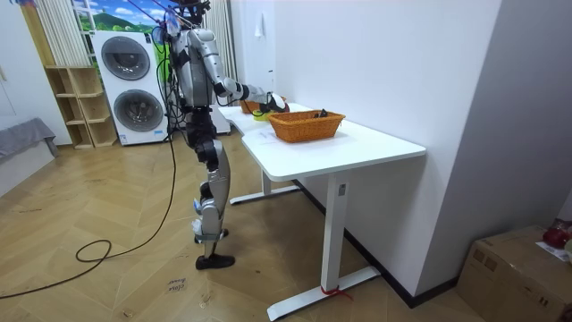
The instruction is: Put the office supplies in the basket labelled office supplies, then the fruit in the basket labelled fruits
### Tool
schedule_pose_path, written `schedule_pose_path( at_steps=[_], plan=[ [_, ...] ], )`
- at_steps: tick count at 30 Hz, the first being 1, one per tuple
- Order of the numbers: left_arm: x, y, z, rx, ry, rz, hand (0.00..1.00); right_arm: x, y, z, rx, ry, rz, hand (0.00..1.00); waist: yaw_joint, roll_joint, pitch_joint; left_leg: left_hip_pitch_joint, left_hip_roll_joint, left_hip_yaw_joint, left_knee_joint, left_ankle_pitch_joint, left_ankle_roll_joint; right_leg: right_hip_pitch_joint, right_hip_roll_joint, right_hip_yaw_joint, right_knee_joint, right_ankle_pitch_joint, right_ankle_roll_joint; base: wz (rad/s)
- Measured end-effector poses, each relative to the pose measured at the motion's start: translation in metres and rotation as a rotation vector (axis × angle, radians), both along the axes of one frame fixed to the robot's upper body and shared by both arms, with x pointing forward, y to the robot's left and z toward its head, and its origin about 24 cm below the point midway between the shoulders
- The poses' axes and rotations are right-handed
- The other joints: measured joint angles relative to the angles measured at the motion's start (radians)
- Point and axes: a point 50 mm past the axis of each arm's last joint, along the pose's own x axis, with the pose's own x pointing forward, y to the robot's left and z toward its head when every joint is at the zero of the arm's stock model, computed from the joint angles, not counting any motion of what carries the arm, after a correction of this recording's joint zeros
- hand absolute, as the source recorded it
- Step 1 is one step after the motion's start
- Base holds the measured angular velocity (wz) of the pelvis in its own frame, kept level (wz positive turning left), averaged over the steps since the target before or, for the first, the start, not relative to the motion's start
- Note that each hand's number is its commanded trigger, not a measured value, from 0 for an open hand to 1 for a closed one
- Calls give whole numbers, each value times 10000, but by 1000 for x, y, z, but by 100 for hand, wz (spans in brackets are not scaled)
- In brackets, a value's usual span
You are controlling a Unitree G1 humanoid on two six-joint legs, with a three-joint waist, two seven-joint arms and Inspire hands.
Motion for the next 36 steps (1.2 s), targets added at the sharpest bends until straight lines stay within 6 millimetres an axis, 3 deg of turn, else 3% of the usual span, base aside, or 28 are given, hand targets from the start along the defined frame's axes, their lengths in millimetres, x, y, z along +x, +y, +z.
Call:
schedule_pose_path(
  at_steps=[17,20,25,36],
  plan=[
    [0,4,1,-113,-15,314,0,0,3,4,-249,-79,259,0,-4,-71,13,7,5,84,-12,0,1,-13,-8,-15,-8,0,0,0],
    [2,4,1,-115,-66,302,0,-1,6,13,-73,-351,484,0,-13,-59,16,-7,7,84,-31,0,0,-31,-3,-16,-16,0,0,0],
    [3,6,2,-79,-139,303,0,-3,10,26,80,-817,777,0,-44,-96,-10,20,16,96,-9,1,0,-31,4,17,-16,0,0,0],
    [-1,12,3,-172,-191,883,0,-9,5,25,-609,-142,1593,0,-265,-154,-64,35,14,105,-22,2,0,-6,-1,33,-12,0,0,0]
  ],
)
